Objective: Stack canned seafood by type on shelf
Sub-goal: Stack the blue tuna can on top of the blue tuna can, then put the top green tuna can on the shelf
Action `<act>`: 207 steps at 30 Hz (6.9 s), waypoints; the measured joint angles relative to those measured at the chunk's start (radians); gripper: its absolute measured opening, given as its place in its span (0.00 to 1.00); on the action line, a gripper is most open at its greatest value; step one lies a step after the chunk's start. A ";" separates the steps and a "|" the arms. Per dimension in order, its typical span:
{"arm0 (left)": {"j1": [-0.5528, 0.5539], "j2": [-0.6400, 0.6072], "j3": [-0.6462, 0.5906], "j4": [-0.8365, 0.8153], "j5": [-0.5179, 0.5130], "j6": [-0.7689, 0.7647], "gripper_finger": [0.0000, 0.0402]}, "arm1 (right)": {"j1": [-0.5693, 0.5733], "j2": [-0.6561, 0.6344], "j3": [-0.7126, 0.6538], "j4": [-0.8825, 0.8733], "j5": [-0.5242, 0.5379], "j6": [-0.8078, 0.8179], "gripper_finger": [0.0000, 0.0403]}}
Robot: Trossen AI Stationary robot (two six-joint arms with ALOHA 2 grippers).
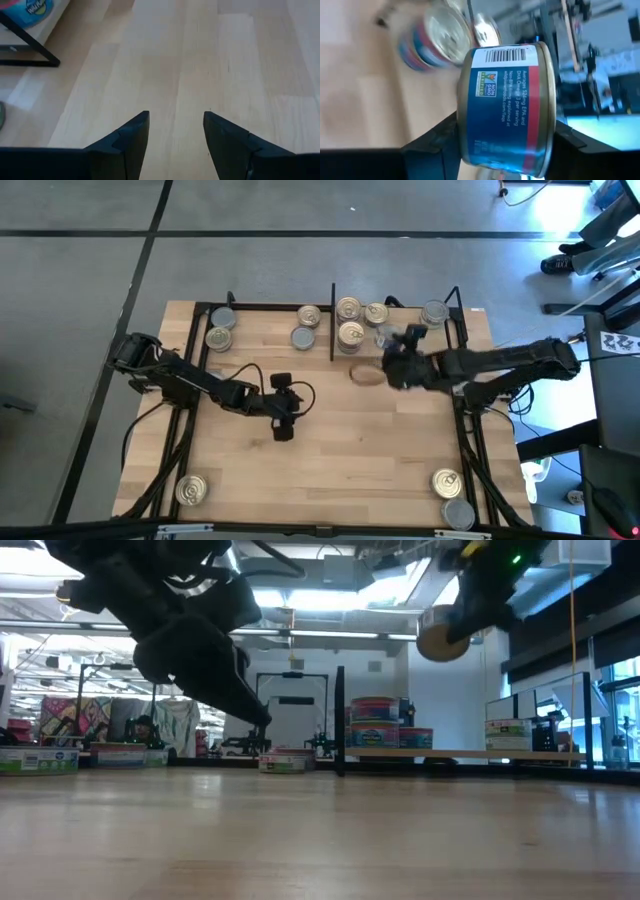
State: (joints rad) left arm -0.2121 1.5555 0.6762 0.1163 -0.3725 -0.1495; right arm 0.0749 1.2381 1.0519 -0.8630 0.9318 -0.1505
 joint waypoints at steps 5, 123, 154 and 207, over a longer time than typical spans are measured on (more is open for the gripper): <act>0.004 0.000 0.000 0.003 0.001 -0.042 0.46 | -0.219 0.003 0.000 0.090 -0.114 -0.133 0.48; 0.045 -0.001 0.038 -0.010 0.023 -0.041 0.59 | -0.092 0.172 -0.004 0.245 -0.646 0.122 0.76; 0.687 0.112 0.153 -0.021 -0.008 -0.018 0.72 | 0.082 0.173 -0.349 0.856 -0.634 0.199 0.76; 0.124 0.203 0.154 0.019 0.181 -0.064 0.72 | 0.082 0.173 -0.349 0.866 -0.633 0.210 0.76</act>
State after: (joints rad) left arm -0.0884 1.7582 0.8299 0.1351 -0.1916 -0.2131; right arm 0.1570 1.4113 0.7033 0.0025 0.2985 0.0597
